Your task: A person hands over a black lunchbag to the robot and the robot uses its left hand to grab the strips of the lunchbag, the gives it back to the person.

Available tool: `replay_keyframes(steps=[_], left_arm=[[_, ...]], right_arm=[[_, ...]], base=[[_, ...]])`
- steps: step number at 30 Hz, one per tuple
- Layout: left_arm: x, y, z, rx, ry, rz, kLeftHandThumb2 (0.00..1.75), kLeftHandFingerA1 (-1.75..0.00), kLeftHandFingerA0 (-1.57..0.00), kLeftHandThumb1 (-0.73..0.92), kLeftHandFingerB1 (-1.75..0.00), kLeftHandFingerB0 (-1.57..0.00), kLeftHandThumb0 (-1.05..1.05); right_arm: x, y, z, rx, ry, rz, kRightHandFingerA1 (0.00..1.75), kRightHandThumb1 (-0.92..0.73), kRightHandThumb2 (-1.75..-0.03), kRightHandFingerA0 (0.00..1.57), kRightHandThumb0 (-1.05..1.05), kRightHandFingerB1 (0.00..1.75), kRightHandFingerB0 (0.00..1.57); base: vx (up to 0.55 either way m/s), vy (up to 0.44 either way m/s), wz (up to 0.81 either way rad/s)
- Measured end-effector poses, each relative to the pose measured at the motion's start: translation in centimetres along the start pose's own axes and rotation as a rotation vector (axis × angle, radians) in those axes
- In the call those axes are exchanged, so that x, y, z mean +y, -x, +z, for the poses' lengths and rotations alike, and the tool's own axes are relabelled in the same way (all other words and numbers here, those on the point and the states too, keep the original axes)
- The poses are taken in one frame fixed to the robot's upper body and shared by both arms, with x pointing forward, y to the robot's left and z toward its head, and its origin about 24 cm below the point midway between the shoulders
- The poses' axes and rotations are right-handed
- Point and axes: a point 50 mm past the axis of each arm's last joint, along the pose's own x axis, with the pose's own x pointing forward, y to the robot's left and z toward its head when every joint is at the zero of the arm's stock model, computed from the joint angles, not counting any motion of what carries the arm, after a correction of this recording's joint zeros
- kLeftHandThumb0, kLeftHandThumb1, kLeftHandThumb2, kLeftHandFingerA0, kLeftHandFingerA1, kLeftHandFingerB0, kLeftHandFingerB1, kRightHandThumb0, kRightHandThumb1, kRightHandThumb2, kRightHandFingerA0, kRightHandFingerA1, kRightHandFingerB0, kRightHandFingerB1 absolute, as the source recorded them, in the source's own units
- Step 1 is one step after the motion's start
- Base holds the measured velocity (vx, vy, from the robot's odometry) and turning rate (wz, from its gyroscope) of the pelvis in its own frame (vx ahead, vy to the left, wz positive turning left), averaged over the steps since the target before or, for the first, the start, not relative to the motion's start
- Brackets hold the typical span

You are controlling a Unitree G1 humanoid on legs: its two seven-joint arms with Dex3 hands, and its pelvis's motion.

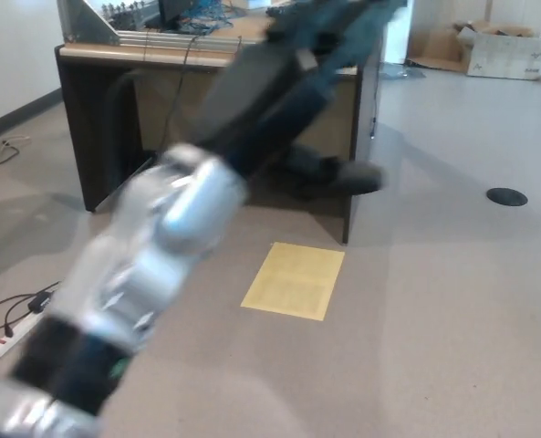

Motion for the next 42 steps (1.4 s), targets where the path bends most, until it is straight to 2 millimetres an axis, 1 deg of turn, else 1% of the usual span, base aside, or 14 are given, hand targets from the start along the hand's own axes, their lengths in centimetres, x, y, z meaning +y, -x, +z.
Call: replay_keyframes(steps=[1, 3, 4, 5, 6, 7, 8, 13, 23, 26, 27, 29, 34, 42], left_arm=[[0.1, 0.7, -0.3, 0.012, 0.003, 0.001, 0.87, 0.00, 0.00, 0.47, -0.04, 0.00, -0.84], [0.2, 2.8, -0.9, 0.049, 0.027, 0.006, 0.82, -0.03, 0.00, 0.43, -0.03, 0.00, -0.75], [0.2, 3.7, -1.2, 0.068, 0.036, 0.006, 0.75, -0.09, 0.00, 0.41, -0.03, 0.00, -0.80], [0.0, 4.8, -1.6, 0.093, 0.051, 0.002, 0.75, -0.09, 0.00, 0.41, -0.03, 0.00, -0.80], [-0.2, 5.6, -1.9, 0.114, 0.062, -0.001, 0.57, -0.12, 0.00, 0.53, -0.05, 0.00, -0.80], [-0.4, 6.8, -2.3, 0.142, 0.075, -0.007, 0.82, -0.12, 0.00, 0.40, -0.07, 0.00, -0.70], [-0.7, 7.8, -2.6, 0.169, 0.084, -0.016, 0.82, -0.25, -0.01, 0.39, -0.10, 0.00, -0.67], [-2.6, 13.8, -4.2, 0.334, 0.146, -0.070, 0.78, -0.23, 0.00, 0.38, -0.13, 0.00, -0.60], [-6.3, 32.1, -5.9, 0.897, 0.265, -0.232, 0.70, -0.40, -0.10, 0.40, -0.22, -0.06, -0.60], [-6.7, 36.0, -5.6, 1.023, 0.277, -0.263, 0.75, -0.39, -0.05, 0.41, -0.20, -0.03, -0.63], [-6.8, 37.5, -5.4, 1.073, 0.281, -0.271, 0.56, -0.30, -0.13, 0.47, -0.22, -0.06, -0.59], [-6.7, 39.4, -5.2, 1.140, 0.285, -0.273, 0.75, -0.39, -0.05, 0.41, -0.21, 0.00, -0.63], [-5.8, 43.0, -5.1, 1.264, 0.285, -0.237, 0.76, -0.37, -0.04, 0.40, -0.21, -0.04, -0.62], [-4.8, 43.5, -5.9, 1.267, 0.283, -0.159, 0.76, -0.38, -0.04, 0.40, -0.20, -0.02, -0.63]], right_arm=[[0.0, 0.0, 0.0, 0.000, 0.000, 0.000, 0.64, -0.55, -0.82, 0.69, -0.46, 0.48, 0.40], [-0.1, 0.0, 0.0, 0.001, -0.001, 0.000, 0.63, -0.55, -0.82, 0.68, -0.46, 0.48, 0.40], [-0.1, 0.0, 0.0, 0.001, -0.001, 0.001, 0.51, -0.67, -0.59, 0.74, -0.38, 0.35, 0.46], [-0.1, 0.0, 0.0, 0.001, -0.001, 0.001, 0.51, -0.67, -0.59, 0.74, -0.38, 0.35, 0.46], [-0.1, 0.0, -0.1, 0.001, -0.001, 0.001, 0.50, -0.67, -0.59, 0.72, -0.39, 0.35, 0.46], [-0.1, 0.1, -0.1, 0.002, 0.000, 0.001, 0.49, -0.68, -0.60, 0.68, -0.38, 0.35, 0.45], [-0.1, 0.1, -0.1, 0.003, 0.000, 0.002, 0.51, -0.68, -0.60, 0.71, -0.37, 0.35, 0.45], [0.0, 0.3, -0.4, 0.010, 0.000, 0.003, 0.50, -0.69, -0.60, 0.73, -0.38, 0.35, 0.44], [0.1, 1.7, -1.9, 0.055, 0.006, 0.008, 0.51, -0.69, -0.60, 0.73, -0.35, 0.35, 0.42], [0.1, 1.9, -2.1, 0.057, 0.007, 0.009, 0.52, -0.69, -0.60, 0.74, -0.35, 0.35, 0.41], [0.1, 1.9, -2.1, 0.056, 0.007, 0.008, 0.52, -0.69, -0.60, 0.74, -0.35, 0.35, 0.41], [0.0, 1.9, -2.1, 0.055, 0.008, 0.006, 0.51, -0.69, -0.60, 0.73, -0.36, 0.34, 0.41], [-0.5, 1.9, -2.1, 0.051, 0.016, -0.007, 0.51, -0.69, -0.60, 0.73, -0.37, 0.34, 0.41], [-1.0, 1.7, -1.8, 0.041, 0.024, -0.025, 0.50, -0.69, -0.60, 0.71, -0.37, 0.34, 0.42]], base=[[0.00, 0.000, 0.00], [0.00, 0.000, 0.03], [0.00, 0.000, 0.00], [0.00, 0.000, 0.00], [0.00, 0.000, 0.00], [0.00, 0.000, 0.00], [0.00, 0.000, 0.00], [0.00, 0.000, 0.00], [0.00, 0.000, 0.00], [0.00, 0.000, 0.00], [0.00, 0.000, 0.00], [0.00, 0.000, 0.00], [0.00, 0.000, 0.00], [0.00, 0.000, 0.00]])
